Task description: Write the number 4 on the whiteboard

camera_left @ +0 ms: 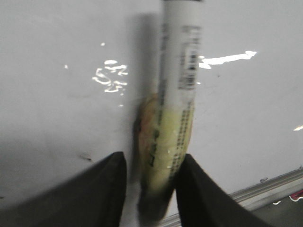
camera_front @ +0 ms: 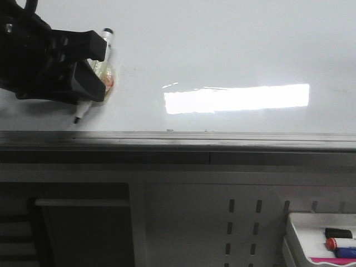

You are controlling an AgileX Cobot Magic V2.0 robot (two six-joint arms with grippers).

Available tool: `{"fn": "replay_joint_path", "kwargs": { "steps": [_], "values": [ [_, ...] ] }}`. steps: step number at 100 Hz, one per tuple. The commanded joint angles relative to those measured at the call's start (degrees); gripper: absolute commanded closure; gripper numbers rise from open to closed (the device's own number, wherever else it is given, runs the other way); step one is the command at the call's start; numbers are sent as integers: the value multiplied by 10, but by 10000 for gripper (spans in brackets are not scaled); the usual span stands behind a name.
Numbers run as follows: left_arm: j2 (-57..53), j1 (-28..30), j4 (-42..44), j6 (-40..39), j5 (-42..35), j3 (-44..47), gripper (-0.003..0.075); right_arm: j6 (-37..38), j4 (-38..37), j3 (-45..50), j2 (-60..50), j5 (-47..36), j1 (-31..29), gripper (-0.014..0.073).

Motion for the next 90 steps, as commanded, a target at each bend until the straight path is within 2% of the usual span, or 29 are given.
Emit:
{"fn": "replay_joint_path", "kwargs": {
  "steps": [1,8,19,26,36,47,59,76,90],
  "values": [
    [-2,0,-4,1,-11,-13,648,-6,-1,-23,10,-41,2,189],
    [-3,0,-2,3,9,-13,740,-6,-1,-23,10,-41,3,189],
    [-14,0,3,42,47,-13,740,-6,0,-23,10,-41,12,189],
    [-30,0,3,119,84,-14,740,-6,0,-25,14,-39,27,189],
    [-58,0,3,279,165,-14,741,-15,0,-34,35,-36,61,189],
    [-89,0,4,430,255,-14,741,-63,0,-49,86,-32,122,189],
    [-115,0,5,556,297,-14,741,-117,0,-73,156,-33,210,189],
    [-140,0,5,643,302,-14,741,-156,-8,-117,262,-43,350,189],
    [-149,0,9,692,332,-14,741,-156,-12,-158,342,-62,409,189]
  ]
}}
